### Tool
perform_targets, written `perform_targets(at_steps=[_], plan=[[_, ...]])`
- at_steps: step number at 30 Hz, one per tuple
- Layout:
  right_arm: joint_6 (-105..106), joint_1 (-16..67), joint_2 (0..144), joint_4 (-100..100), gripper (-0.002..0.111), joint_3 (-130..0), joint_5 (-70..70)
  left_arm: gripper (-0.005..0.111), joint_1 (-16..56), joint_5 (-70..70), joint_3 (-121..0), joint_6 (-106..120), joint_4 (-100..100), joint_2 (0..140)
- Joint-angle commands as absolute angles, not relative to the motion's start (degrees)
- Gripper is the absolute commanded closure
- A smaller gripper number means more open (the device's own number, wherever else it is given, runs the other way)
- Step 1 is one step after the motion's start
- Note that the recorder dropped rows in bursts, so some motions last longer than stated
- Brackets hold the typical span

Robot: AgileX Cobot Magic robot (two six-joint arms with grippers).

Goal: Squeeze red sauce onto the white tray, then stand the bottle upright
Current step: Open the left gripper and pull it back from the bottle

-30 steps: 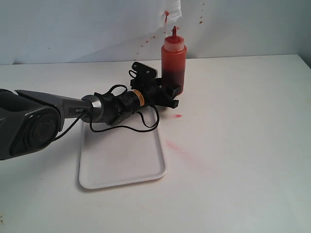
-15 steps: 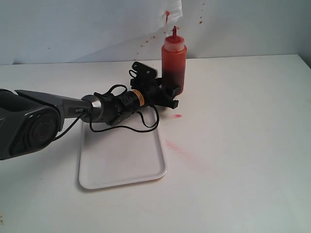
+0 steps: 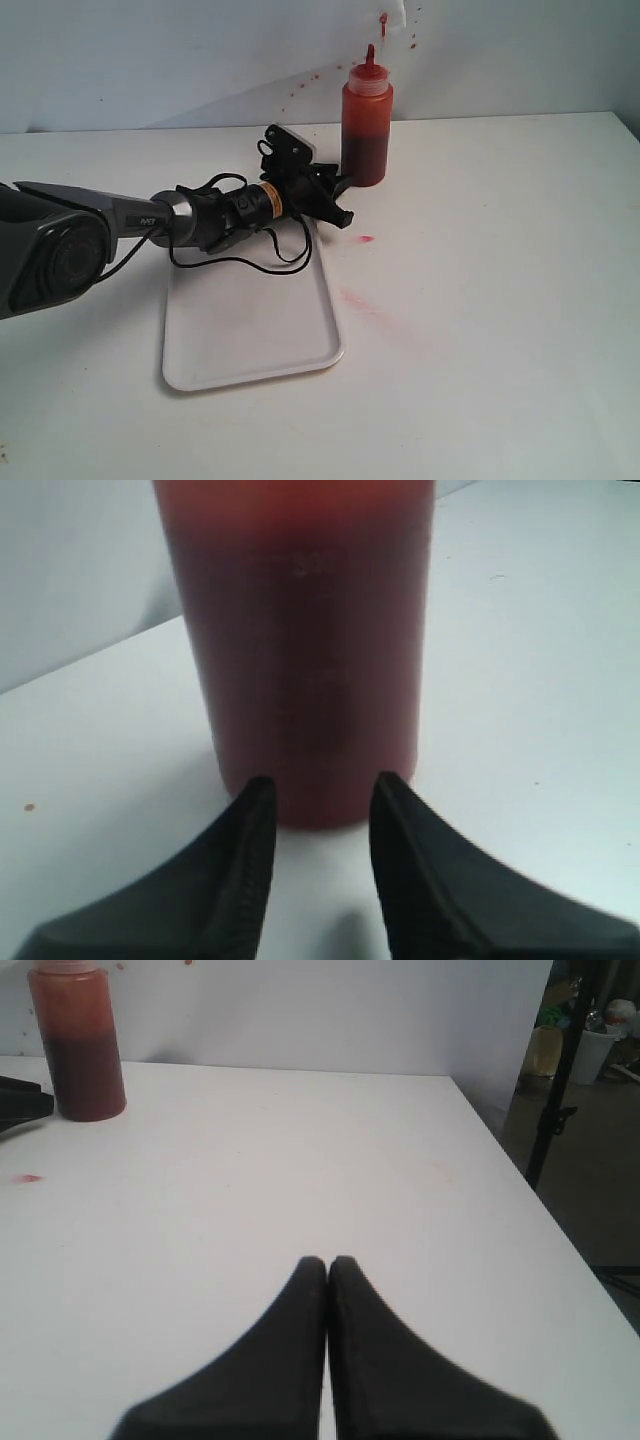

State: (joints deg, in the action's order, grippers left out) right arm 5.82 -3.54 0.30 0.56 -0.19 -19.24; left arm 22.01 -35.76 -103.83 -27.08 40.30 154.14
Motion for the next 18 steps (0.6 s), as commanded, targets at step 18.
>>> perform_targets(at_steps=[18], plan=[[5.57, -3.40, 0.00, 0.68, 0.108, 0.00, -18.72, 0.075, 13.28, -46.72, -104.14, -52.80, 76.35, 149.89]])
